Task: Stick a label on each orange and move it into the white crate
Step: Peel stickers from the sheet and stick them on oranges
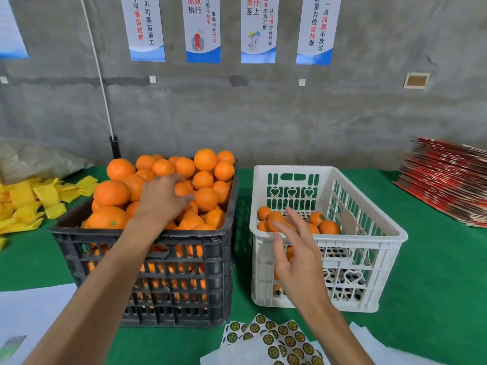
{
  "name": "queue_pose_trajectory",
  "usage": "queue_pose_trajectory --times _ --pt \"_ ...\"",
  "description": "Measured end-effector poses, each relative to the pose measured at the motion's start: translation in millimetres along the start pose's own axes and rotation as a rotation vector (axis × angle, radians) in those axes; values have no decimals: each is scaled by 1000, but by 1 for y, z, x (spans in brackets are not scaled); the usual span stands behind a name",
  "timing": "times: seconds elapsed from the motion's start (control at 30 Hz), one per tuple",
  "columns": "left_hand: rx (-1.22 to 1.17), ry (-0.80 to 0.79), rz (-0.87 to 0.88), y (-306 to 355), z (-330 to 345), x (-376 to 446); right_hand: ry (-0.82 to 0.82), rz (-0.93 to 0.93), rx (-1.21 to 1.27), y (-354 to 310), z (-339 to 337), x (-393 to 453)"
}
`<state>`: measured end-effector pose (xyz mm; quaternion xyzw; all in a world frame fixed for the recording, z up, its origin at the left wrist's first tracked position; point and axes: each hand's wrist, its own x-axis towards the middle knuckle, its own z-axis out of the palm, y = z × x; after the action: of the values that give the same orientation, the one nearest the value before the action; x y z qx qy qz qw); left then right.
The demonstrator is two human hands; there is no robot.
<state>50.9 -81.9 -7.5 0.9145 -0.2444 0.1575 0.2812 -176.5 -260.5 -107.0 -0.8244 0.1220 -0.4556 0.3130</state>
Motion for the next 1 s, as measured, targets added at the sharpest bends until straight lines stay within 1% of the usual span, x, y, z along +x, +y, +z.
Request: queue_pose_trajectory --times 0.03,0.07,0.1,0.17,0.2,0.3,0.33,0.37,0.4,0.43,0.5,0.53,0.6,0.67,0.7,0.77,0.83,1.0 --pt "-150 134 75 6 -1 -15 12 -31 17 0 1 -3" --pt "-307 236 144 14 0 -32 9 -62 31 0 1 -5" --pt "-466 277 198 23 4 -52 -10 -84 47 -1 2 -9" --pt "-719 247 294 41 13 -95 -84 -128 77 -5 2 -16" --pt "-749 236 352 46 22 -114 -130 -152 75 -6 2 -19" --pt "-576 241 575 41 54 -161 -217 -246 63 1 2 -35" --pt "-539 226 623 34 66 -173 -223 -271 64 8 2 -42" --pt "-540 191 622 26 77 -184 -224 -295 51 16 1 -50" --pt "-575 124 563 19 88 -196 -225 -322 17 25 0 -58" --pt "-635 37 468 12 97 -206 -230 -345 -32 34 0 -67" --pt "-764 -117 269 2 118 -224 -297 -341 -124 53 3 -84" --pt "-803 -170 184 -2 128 -232 -364 -303 -147 63 5 -92" --pt "-901 -252 32 -10 147 -246 -527 -158 -138 81 7 -106" --pt "-1012 -322 -88 -14 160 -258 -685 0 -97 95 8 -115" --pt "-1036 -343 -136 -15 165 -262 -737 36 -96 100 9 -117" --pt "-1025 -345 -204 -15 170 -266 -776 52 -102 106 12 -121" --pt "-1007 -346 -241 -14 171 -266 -776 63 -95 109 14 -124" --pt "-1036 -353 -264 -13 172 -267 -766 54 -93 109 16 -128"
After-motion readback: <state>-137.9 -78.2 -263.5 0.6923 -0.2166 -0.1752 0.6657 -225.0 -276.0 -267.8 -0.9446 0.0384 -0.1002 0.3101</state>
